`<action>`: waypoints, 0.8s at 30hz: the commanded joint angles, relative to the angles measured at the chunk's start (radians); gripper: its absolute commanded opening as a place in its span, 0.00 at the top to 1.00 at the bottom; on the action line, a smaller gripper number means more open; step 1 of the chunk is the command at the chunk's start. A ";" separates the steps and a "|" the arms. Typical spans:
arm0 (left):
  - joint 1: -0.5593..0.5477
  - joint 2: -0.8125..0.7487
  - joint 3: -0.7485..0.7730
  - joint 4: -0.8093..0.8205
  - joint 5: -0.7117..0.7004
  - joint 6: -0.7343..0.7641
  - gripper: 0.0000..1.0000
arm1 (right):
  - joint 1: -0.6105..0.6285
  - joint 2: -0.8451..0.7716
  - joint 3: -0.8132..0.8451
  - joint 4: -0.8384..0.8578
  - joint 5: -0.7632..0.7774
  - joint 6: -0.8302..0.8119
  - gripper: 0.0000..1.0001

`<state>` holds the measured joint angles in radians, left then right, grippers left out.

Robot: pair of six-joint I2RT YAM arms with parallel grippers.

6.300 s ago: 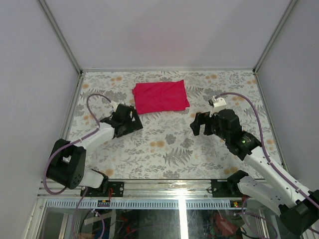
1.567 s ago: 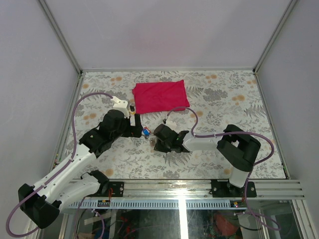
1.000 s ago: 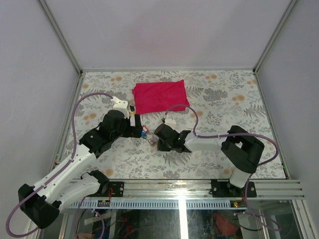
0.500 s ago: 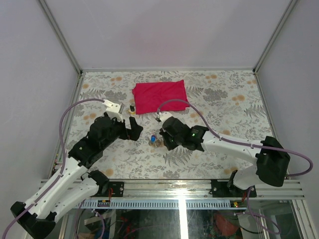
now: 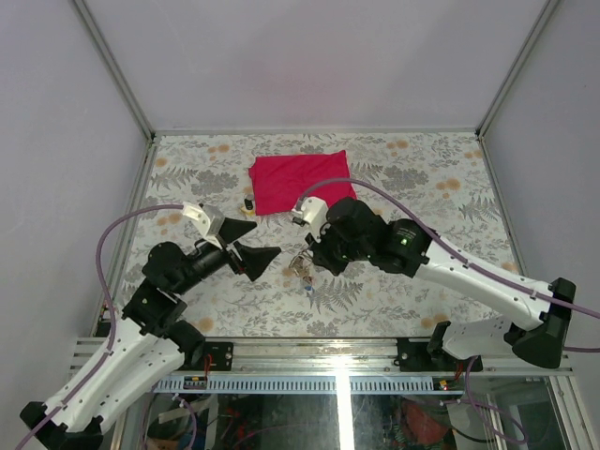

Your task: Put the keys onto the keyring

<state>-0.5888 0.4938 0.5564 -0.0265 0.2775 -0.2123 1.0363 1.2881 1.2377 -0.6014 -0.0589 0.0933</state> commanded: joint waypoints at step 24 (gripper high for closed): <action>-0.115 0.369 0.108 0.399 0.170 -0.280 0.23 | 0.008 -0.117 0.176 -0.057 0.040 -0.259 1.00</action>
<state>-0.6884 0.8436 0.6258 0.2932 0.4854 -0.4465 1.0363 1.2098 1.3727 -0.7418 -0.0456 -0.1398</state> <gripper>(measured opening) 0.786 0.014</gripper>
